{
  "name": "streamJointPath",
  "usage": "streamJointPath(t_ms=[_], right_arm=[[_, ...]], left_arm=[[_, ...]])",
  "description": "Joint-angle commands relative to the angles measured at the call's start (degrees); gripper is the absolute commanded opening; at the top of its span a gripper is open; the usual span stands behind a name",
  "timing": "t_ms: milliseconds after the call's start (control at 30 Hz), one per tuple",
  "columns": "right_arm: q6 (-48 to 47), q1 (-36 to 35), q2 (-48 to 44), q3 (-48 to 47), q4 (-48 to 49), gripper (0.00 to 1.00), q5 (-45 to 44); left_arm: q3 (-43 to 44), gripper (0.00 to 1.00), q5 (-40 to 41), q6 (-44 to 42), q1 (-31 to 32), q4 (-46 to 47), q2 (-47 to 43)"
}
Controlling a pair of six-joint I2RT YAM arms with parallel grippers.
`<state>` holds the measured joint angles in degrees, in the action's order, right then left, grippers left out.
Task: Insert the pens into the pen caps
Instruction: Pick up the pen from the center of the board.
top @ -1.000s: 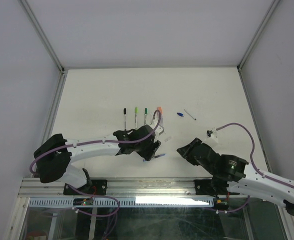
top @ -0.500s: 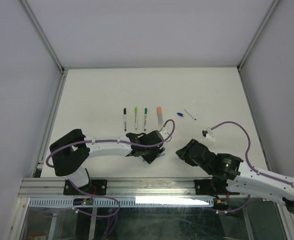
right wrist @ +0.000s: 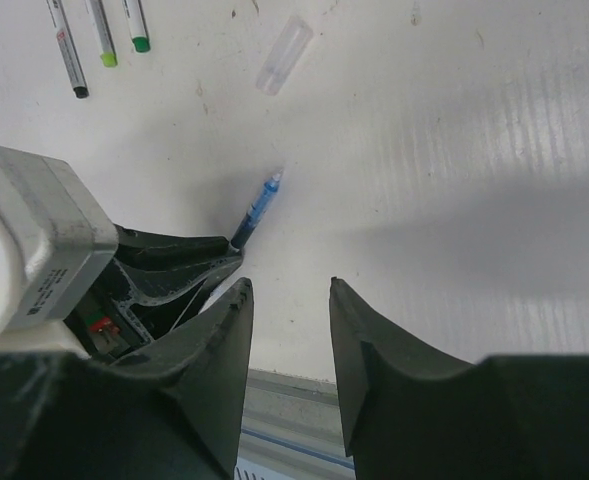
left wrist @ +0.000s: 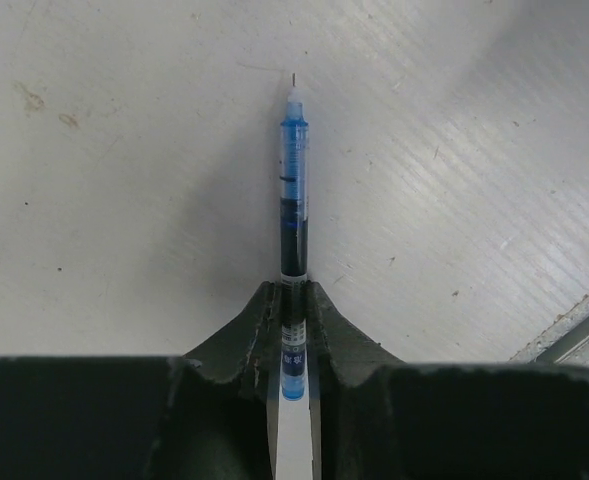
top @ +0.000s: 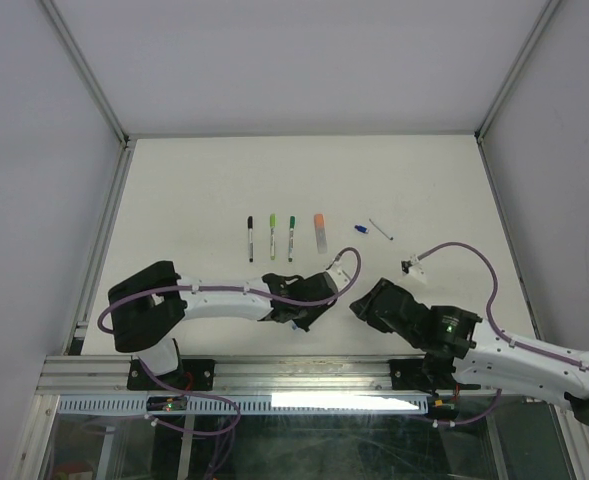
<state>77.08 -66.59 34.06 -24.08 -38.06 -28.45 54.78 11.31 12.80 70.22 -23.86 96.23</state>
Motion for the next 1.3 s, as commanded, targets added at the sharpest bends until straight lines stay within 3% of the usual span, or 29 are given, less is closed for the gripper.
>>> streamJointPath(t_ms=[0, 400, 1267], right_arm=[[0.96, -0.04, 4.46, -0.86, 4.07, 0.39, 0.48], [6.29, -0.03, 19.16, 1.17, 23.31, 0.39, 7.02], [19.57, -0.03, 35.13, 7.39, 46.16, 0.35, 15.82]], left_arm=[[-3.26, 0.11, 0.5, 7.23, 0.88, -1.12, -0.26], [-11.86, 0.14, -1.68, 21.77, 0.84, 7.18, -8.63], [-16.67, 0.15, -6.71, 26.93, 0.8, 18.92, -13.96]])
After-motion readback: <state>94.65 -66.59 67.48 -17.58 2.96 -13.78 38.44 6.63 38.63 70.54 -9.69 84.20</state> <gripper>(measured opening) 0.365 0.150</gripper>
